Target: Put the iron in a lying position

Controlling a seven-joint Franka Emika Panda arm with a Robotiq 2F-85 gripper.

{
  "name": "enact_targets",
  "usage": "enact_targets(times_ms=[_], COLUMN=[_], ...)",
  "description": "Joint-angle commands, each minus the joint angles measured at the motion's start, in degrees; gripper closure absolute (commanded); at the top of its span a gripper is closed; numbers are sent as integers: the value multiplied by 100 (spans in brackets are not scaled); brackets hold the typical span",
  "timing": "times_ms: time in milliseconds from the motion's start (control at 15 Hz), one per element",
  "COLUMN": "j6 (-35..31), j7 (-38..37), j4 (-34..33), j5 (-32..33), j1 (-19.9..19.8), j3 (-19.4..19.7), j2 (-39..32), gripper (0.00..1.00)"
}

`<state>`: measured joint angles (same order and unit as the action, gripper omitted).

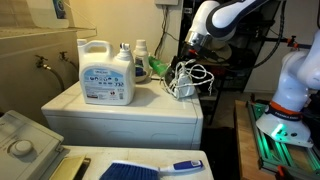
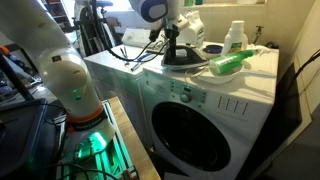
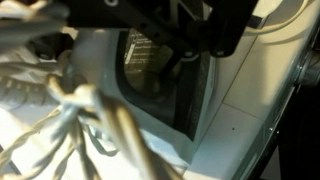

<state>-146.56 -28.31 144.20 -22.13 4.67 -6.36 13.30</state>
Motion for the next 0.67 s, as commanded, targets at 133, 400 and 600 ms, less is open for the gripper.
enact_targets(times_ms=[133,400,600], j6=[182,296,489], j7=[-229,-405,-620], j4=[-245,-349,-491], j5=[659,953,1289], j1=[-145,-137,-106], j3=[-108,-220,-372], j2=[-135,-148,-89], gripper=[72,97,96])
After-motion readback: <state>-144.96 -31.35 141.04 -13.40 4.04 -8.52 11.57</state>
